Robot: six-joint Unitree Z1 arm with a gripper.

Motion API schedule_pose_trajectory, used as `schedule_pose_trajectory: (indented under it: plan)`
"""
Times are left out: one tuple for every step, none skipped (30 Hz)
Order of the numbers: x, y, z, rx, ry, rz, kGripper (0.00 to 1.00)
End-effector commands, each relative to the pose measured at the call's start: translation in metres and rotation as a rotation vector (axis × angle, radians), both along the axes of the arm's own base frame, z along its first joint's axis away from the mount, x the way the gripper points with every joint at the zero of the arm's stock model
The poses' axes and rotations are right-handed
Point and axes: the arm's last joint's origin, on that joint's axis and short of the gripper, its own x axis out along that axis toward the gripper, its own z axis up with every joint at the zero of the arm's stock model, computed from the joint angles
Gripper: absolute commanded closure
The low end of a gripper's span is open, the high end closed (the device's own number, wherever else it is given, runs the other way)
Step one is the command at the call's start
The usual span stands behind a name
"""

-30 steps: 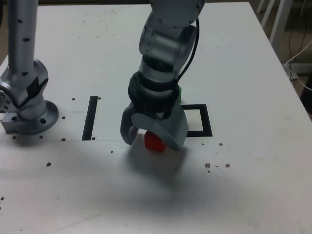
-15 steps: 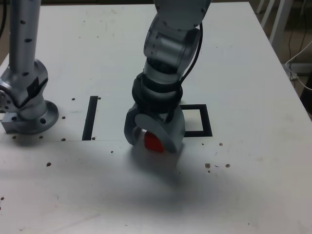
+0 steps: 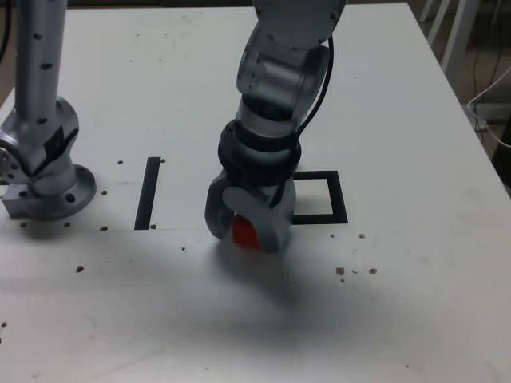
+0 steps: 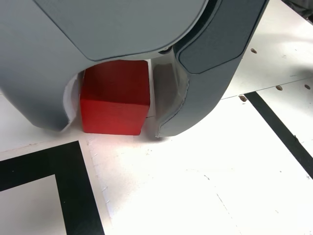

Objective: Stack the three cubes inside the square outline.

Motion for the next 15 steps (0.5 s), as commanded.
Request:
schedule_pose_trajectory:
  plan:
    - [0.001, 0.000, -0.001, 0.000, 0.006, 0.002, 0.71]
    - [0.001, 0.000, 0.000, -0.001, 0.006, 0.002, 0.71]
    - [0.001, 0.000, 0.000, -0.001, 0.007, 0.002, 0.71]
    - [0.001, 0.000, 0.000, -0.001, 0.008, 0.002, 0.71]
    - [0.001, 0.000, 0.001, -0.001, 0.008, 0.002, 0.71]
    - [0.001, 0.000, 0.002, 0.000, 0.008, 0.002, 0.71]
    - [0.002, 0.000, 0.003, -0.001, 0.008, 0.002, 0.71]
    - [0.003, 0.000, 0.004, -0.001, 0.007, 0.002, 0.71]
    - [0.004, -0.001, 0.006, -0.001, 0.006, 0.002, 0.71]
    - [0.005, -0.001, 0.008, -0.001, 0.005, 0.002, 0.71]
    - [0.007, -0.002, 0.010, -0.001, 0.002, 0.003, 0.71]
    - [0.009, -0.003, 0.013, -0.001, -0.001, 0.004, 0.71]
    - [0.012, -0.003, 0.015, -0.002, -0.004, 0.006, 0.71]
    - [0.014, -0.004, 0.018, -0.002, -0.009, 0.008, 0.71]
    - [0.017, -0.005, 0.021, -0.003, -0.013, 0.010, 0.71]
